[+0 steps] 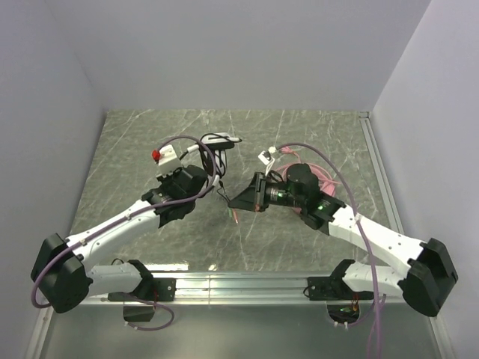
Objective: Wrap the headphones
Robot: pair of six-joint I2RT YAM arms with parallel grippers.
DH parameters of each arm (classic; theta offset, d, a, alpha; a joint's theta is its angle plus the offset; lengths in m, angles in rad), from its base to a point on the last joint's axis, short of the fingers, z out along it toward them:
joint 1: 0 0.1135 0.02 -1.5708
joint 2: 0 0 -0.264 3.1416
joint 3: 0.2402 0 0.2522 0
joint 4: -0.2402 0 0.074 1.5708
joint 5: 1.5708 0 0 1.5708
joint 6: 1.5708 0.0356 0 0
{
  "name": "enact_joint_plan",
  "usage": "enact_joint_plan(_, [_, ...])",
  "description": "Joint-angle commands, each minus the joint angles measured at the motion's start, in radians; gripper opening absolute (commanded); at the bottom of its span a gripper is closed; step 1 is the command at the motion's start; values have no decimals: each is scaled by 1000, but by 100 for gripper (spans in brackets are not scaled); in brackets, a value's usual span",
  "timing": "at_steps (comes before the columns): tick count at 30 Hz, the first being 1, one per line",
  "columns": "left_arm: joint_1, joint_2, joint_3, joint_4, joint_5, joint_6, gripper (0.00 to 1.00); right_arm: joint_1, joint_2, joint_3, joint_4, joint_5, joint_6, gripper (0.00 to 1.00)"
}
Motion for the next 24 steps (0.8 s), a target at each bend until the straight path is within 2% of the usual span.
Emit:
enact_joint_plan(1, [-15,7,6,131,-129,-113,0,0,54,52,244,-63,203,0])
enact_joint_plan(3, [-36,33,17,107,-136,-139,0,0,88,78,282,-43,228,0])
enact_joint_plan(8, [-79,61,17,71,-135,-195,0,7,173,95,327,134,320,0])
enact_joint_plan(13, [-85,49,23,50,-66,-228,0,22,220,139,247,345,337,0])
enact_joint_plan(24, [-90,-20,5,93,71,-187,0,71,357,249,138,486,274,0])
